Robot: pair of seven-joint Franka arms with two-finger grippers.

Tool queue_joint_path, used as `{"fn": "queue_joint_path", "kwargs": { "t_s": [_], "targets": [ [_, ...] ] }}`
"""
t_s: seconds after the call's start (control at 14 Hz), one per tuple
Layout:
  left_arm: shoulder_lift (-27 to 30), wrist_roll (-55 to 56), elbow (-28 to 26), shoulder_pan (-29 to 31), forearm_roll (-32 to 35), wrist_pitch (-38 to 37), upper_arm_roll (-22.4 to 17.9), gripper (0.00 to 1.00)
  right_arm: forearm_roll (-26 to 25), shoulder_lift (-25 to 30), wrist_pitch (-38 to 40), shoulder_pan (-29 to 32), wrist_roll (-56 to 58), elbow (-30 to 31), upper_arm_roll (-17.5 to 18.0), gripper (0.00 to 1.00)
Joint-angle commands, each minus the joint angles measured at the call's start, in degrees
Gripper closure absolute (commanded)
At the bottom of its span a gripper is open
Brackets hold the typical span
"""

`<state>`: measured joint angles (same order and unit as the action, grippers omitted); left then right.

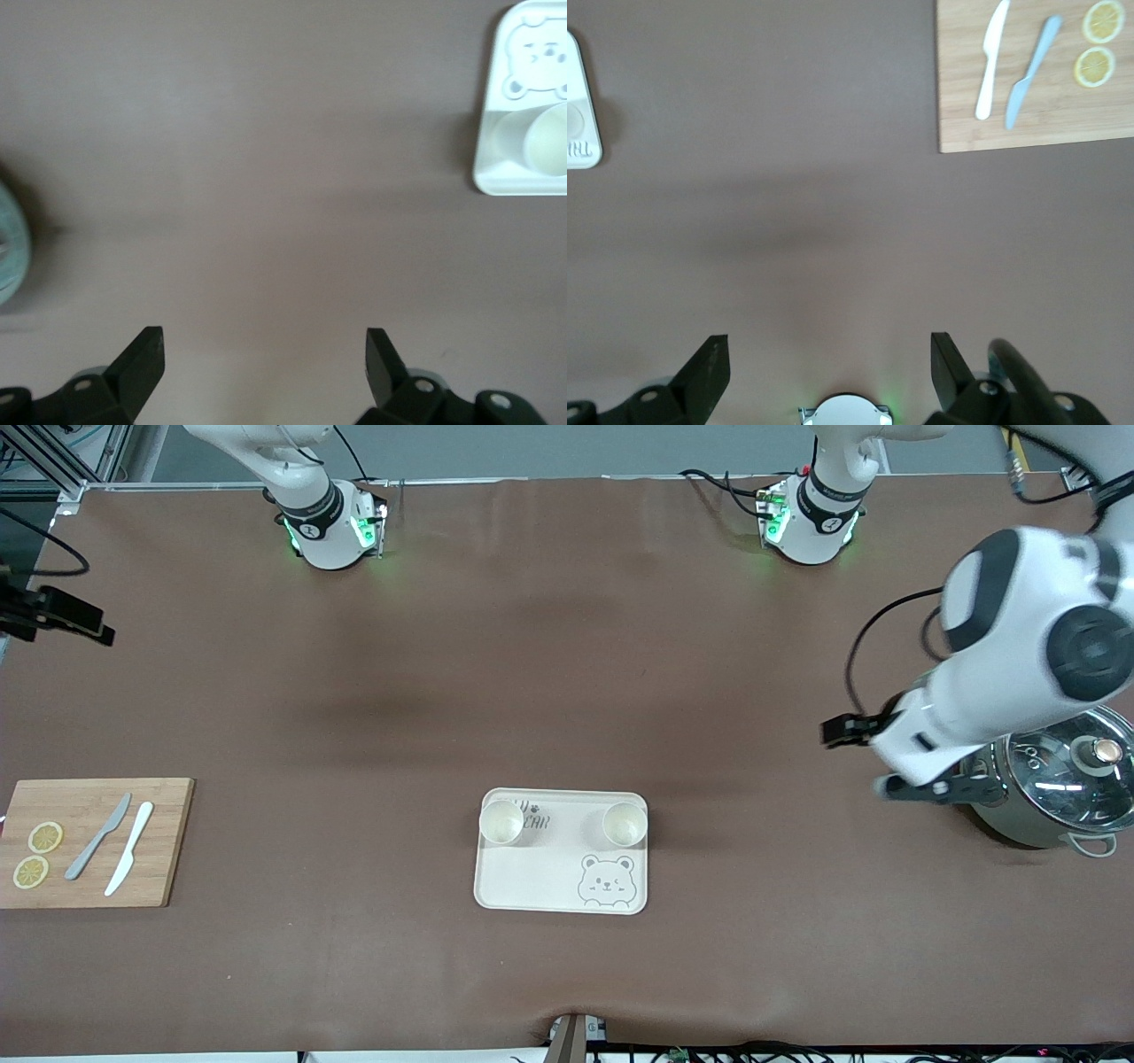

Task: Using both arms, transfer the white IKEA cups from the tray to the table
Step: 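Move the right and left grippers toward the white cups on the tray, then lower both grippers and grasp one white cup each on the tray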

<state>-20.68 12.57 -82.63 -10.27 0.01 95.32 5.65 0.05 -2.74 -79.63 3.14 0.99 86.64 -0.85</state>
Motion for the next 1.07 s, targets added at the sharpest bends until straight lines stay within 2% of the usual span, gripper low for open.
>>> {"fn": "queue_joint_path", "kwargs": {
  "t_s": [0.0, 0.21, 0.36, 0.5, 0.64, 1.0],
  "targets": [
    [-4.4, 3.3, 3.5, -2.8, 0.3, 4.1, 0.1, 0.0, 0.3, -5.5, -1.6, -4.0, -0.1, -1.6, -0.1, 0.0],
    [-8.4, 7.9, 3.5, -7.5, 0.3, 11.6, 0.1, 0.0, 1.3, -11.0, -6.5, -7.6, -1.4, -1.3, -0.1, 0.0],
    [-11.6, 13.2, 3.4, -9.9, 0.3, 17.6, 0.1, 0.0, 5.7, -14.6, -10.8, -9.1, -6.3, -1.1, -0.1, 0.0],
    [-14.7, 16.9, 3.3, -12.9, 0.6, 23.9, -0.1, 0.0, 6.4, -17.6, -15.4, -12.2, -10.0, -0.9, -0.1, 0.0],
    [-18.1, 20.0, 3.3, -13.4, 0.3, 29.6, 0.1, 0.01, 7.0, -21.1, -18.5, -15.3, -17.4, -0.8, -0.1, 0.0],
    [-24.1, 26.2, 2.7, -16.7, 1.0, 40.7, -0.2, 0.15, 7.9, -28.3, -31.3, -23.7, -29.9, -0.8, -0.1, 0.0]
  ]
}}
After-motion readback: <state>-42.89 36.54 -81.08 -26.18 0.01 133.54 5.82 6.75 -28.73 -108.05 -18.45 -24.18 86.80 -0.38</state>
